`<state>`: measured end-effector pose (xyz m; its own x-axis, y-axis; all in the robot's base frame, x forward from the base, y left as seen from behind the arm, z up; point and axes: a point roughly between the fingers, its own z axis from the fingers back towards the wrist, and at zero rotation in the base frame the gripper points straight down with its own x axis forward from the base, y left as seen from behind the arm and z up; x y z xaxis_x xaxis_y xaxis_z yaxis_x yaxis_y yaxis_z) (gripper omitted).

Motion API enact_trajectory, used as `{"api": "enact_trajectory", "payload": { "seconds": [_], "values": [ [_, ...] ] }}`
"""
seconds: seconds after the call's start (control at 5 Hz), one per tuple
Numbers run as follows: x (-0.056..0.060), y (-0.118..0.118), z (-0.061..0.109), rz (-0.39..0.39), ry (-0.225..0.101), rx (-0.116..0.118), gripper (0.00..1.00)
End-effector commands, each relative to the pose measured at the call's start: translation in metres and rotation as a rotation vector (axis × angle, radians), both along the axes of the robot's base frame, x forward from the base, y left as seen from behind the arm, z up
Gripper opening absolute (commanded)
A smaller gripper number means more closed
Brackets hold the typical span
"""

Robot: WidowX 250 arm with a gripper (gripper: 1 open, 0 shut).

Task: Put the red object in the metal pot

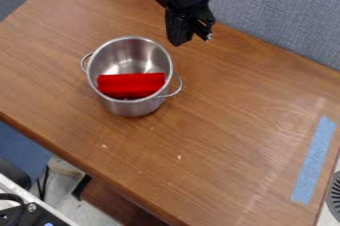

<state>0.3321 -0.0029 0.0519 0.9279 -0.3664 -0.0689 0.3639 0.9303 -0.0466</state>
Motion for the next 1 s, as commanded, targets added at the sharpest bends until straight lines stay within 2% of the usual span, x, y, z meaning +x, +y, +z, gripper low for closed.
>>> {"api": "enact_trajectory", "payload": {
  "seconds": [0.0,0.2,0.4,0.6,0.8],
  "values": [
    [0.008,0.014,0.018,0.17,-0.057,0.014,1.0],
    [0.021,0.024,0.002,0.188,-0.055,0.017,1.0],
    [0.03,0.037,-0.007,0.182,-0.063,0.038,1.0],
    [0.037,0.055,-0.014,0.151,-0.051,0.056,1.0],
    [0.032,0.077,-0.008,0.045,-0.063,0.056,1.0]
  ]
}}
